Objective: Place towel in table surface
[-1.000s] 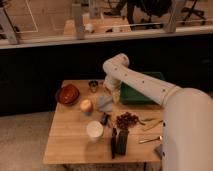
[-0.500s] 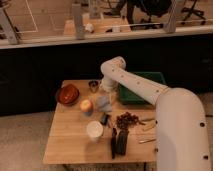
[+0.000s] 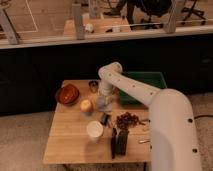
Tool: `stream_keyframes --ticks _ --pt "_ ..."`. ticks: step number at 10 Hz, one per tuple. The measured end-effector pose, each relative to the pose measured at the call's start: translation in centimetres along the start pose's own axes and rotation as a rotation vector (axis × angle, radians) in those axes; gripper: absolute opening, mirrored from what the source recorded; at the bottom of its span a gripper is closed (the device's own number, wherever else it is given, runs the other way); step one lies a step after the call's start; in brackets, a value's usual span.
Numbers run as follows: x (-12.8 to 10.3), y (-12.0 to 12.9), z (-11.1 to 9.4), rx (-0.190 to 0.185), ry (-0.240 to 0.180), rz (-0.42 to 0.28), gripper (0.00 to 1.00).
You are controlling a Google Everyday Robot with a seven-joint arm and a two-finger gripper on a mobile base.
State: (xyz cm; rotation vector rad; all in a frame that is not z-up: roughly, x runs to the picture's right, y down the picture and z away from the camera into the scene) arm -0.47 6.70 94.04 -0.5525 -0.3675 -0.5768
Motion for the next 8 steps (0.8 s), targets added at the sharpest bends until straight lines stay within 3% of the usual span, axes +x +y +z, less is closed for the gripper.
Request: stream_keyframes --ticks 4,8 --pt "0.3 0.3 1.3 -0.031 0.0 0.006 0.57" --pt "0.2 0.5 1.9 -0.045 -0.006 0.01 0.18"
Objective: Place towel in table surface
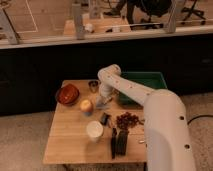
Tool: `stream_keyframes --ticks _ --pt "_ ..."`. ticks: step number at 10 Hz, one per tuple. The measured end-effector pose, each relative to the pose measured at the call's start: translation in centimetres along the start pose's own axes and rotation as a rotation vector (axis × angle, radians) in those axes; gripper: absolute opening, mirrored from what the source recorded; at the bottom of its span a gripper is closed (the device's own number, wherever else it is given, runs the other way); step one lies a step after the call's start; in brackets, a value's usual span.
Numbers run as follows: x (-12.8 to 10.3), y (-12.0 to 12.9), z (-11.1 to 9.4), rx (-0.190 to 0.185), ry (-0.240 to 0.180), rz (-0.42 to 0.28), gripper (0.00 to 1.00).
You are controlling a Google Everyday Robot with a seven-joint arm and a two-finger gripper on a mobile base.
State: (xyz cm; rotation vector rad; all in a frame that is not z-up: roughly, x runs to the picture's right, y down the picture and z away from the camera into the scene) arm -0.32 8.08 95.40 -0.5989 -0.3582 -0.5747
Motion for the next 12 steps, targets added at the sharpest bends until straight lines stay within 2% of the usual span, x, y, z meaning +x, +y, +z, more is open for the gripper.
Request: stream_keyframes --ticks 2,3,6,7,8,9,10,12 --pt "0.0 0.0 -0.3 0.005 -0.002 0.002 0.02" --pt "0.2 0.0 -0.7 0.013 -0.002 0.005 0.0" --pt "1.1 0.1 -4.8 0.073 0.011 0.034 0.0" --pt "1.3 0.2 -7.1 0.098 0.011 0.043 0.0" --pt "1.6 0.3 -10.2 0.136 0.005 0.055 0.0" --pt "1.8 0.4 -12.2 0.162 -0.003 0.056 0.0" --pt "1.9 0.6 -15.3 0.204 -0.02 0.056 0.0" --pt "2.4 1.1 -19.0 0.258 -0.046 0.064 0.0"
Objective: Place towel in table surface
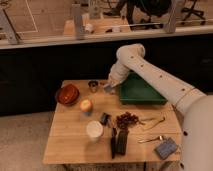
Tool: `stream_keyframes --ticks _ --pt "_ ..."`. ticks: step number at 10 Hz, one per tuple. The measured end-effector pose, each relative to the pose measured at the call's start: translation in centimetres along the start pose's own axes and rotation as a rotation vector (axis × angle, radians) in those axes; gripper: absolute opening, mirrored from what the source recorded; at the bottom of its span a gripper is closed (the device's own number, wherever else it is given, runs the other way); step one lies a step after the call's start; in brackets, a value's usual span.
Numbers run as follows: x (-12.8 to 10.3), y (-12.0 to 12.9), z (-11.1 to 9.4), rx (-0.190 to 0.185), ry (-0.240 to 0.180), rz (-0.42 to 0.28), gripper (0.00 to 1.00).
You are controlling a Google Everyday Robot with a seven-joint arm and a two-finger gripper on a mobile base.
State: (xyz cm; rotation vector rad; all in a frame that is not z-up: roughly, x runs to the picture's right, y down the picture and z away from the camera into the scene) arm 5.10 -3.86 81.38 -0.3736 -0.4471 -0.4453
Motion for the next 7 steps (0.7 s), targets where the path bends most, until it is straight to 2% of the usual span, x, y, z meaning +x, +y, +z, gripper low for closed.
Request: stream_keyframes --ticks 2,4,5,7 --pt "-0.5 -0.7 -2.1 0.031 -0.014 -0.004 0.0" --pt "-0.8 -0.7 -1.9 0.035 -0.01 -0.014 0.0" --pt "-1.1 -0.7 -1.1 0.03 -0.013 -0.022 0.0" --pt "-1.6 -0.2 2.2 0.009 -0.024 -0.038 0.0"
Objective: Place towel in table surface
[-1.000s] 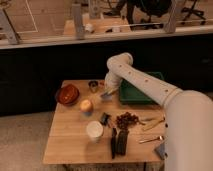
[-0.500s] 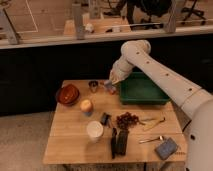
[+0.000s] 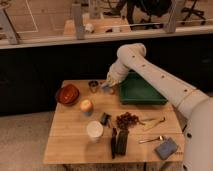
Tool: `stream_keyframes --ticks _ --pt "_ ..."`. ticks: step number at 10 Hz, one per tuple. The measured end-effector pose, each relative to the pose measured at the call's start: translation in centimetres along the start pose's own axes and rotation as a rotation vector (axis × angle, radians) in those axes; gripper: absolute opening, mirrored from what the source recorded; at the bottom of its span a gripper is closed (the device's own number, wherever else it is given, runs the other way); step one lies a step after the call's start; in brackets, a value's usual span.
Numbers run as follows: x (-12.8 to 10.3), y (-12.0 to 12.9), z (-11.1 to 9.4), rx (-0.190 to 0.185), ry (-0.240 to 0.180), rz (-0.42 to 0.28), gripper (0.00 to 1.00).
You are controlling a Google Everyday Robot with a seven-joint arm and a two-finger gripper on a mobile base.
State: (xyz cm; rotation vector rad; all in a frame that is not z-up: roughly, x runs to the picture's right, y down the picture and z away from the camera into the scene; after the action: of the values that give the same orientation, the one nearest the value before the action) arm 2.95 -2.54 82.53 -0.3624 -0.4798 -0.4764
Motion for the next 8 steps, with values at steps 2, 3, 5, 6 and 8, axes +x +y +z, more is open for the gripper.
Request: stream_keyframes --ticks 2,3,5,6,8 --pt "-0.2 0.8 4.4 -0.032 -0.011 -0.013 0.0" --pt "-0.1 1.0 5.9 -0.044 -0.015 -0.015 0.0" --pt "-0.2 1.3 8.8 -0.078 -0.021 -0.022 0.07" --pt "-0.4 1.2 9.6 -0.095 -0.017 -0.032 0.17" --pt "-0.8 1.5 11.2 -0.123 -0.015 -0.037 0.35"
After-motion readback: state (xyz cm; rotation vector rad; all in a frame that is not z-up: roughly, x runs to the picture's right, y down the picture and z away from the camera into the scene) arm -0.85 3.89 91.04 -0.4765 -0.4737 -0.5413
